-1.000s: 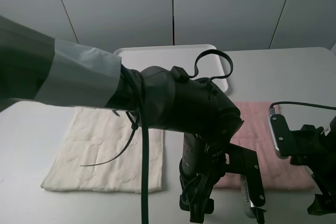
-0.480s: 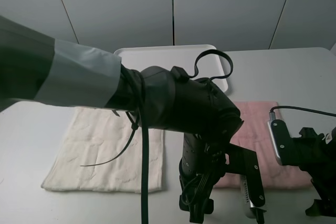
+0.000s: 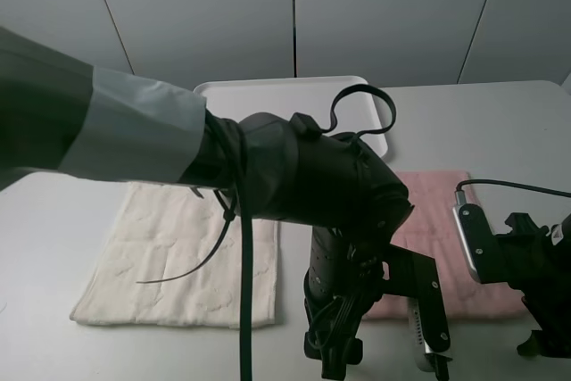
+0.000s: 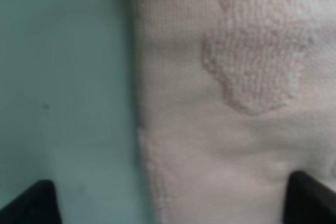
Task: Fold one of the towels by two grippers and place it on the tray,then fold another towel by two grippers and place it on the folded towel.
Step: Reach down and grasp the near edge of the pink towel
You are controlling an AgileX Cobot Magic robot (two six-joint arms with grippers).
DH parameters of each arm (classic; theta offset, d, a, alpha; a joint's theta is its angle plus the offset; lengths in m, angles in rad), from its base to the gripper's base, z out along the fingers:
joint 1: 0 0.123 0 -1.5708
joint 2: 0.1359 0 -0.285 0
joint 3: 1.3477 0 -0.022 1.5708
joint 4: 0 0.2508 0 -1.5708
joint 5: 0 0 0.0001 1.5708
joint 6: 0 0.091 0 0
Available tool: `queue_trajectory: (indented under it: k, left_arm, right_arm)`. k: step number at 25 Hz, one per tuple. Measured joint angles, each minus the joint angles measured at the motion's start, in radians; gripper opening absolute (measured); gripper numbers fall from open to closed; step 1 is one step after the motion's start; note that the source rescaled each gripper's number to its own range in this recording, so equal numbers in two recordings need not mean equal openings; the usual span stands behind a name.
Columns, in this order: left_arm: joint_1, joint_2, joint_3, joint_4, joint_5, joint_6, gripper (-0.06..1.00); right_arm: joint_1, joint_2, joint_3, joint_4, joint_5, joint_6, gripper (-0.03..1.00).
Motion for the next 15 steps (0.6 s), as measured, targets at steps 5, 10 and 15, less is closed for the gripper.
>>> queue_trajectory:
  k: [5,10,15]
  left_arm:
    - [0.000,0.000,0.000,0.000,0.006,-0.001,0.99]
    - [0.000,0.000,0.000,0.000,0.006,-0.001,0.99]
    - [0.000,0.000,0.000,0.000,-0.011,-0.001,0.99]
  right_arm:
    - [0.002,-0.006,0.029,-0.059,-0.026,0.003,0.33]
    - [0.002,-0.006,0.032,-0.095,-0.060,0.003,0.01]
    - [0.002,-0.008,0.034,-0.098,-0.065,0.003,0.01]
